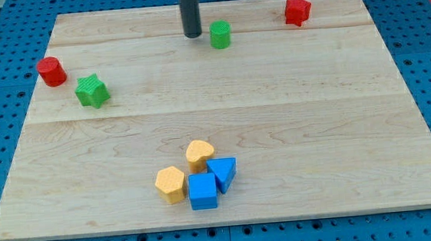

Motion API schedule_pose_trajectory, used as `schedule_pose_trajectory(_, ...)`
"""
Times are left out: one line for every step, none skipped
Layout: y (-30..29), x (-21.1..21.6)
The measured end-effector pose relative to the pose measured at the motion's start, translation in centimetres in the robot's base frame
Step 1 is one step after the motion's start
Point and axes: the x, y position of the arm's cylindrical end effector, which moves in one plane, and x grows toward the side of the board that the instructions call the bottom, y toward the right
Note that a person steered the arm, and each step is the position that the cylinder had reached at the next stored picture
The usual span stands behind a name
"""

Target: Move green circle towards red star

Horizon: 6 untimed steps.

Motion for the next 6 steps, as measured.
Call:
schedule_pose_trajectory(3.6,1.1)
schedule_pose_trajectory(5.7,1.1)
schedule_pose_trajectory(3.5,6.4)
schedule_pose_trajectory(-3.7,14.4)
schedule_pose_trajectory(-13.0,18.6)
schedule_pose_trajectory(-21.5,21.2)
